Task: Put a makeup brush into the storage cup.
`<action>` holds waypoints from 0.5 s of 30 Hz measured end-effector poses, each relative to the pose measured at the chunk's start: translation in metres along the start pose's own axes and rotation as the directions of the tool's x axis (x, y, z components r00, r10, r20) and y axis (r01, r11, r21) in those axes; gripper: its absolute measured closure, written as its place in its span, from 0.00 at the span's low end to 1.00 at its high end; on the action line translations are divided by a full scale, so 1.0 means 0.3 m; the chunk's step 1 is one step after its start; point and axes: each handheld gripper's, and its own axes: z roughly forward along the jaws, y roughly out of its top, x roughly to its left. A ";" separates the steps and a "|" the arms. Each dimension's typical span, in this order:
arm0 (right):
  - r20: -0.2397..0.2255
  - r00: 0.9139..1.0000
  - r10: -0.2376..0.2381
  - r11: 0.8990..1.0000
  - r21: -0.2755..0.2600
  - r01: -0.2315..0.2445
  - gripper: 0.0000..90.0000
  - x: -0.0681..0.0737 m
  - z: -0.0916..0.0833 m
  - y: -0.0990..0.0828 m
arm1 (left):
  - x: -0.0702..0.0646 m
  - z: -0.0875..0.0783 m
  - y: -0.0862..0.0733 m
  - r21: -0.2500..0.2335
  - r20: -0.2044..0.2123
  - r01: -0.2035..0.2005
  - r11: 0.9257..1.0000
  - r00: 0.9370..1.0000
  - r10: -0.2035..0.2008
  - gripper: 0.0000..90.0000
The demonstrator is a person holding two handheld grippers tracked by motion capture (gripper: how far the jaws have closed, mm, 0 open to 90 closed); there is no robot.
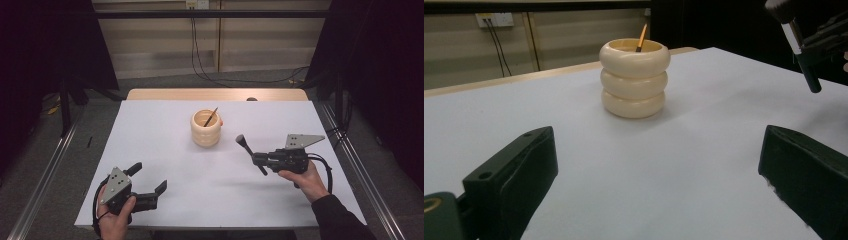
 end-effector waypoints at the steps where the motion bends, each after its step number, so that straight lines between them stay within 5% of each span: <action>1: -0.004 1.000 0.004 1.000 -0.010 -0.004 0.88 -0.001 -0.003 0.000 | -0.001 0.000 0.000 -0.001 0.000 0.000 1.000 1.000 0.000 0.03; 15: -0.004 1.000 0.022 0.992 -0.122 -0.022 0.88 0.001 -0.043 0.010 | -0.012 0.002 0.007 -0.022 0.017 0.020 1.000 1.000 -0.020 0.02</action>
